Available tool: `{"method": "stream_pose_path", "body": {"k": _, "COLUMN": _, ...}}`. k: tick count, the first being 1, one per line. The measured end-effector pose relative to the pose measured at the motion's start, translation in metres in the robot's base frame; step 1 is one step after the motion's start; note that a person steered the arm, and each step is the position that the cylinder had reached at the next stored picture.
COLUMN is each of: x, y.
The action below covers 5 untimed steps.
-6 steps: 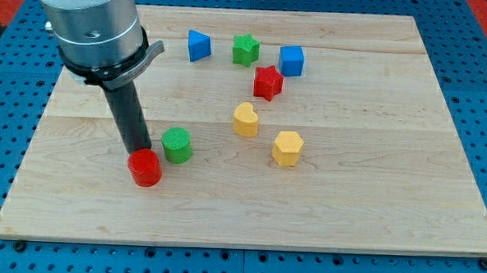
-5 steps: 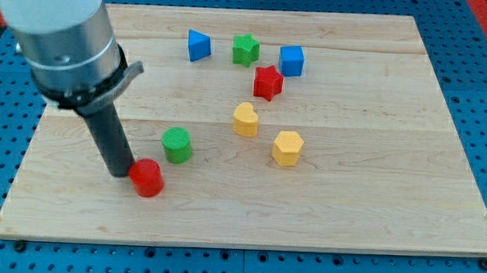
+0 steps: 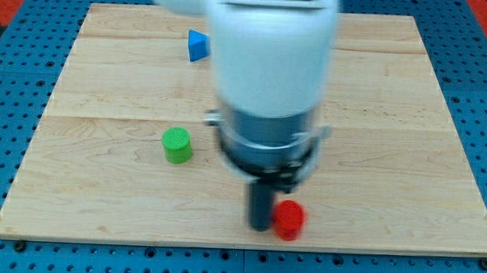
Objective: Move the red circle parallel to the right of the yellow hexagon
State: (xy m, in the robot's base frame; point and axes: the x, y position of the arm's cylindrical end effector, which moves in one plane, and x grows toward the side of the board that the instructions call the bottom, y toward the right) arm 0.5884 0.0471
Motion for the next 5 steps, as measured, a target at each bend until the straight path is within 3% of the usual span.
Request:
{"method": "stream_pose_path", "body": {"k": 1, "x": 0.007, "y": 0.04}}
{"method": "stream_pose_path", "body": {"k": 2, "x": 0.03, "y": 0.036}}
{"method": "stream_pose_path", "body": {"k": 4, "x": -0.005, "y": 0.114}}
{"method": "stream_pose_path", "body": {"k": 5, "x": -0.004, "y": 0.125}}
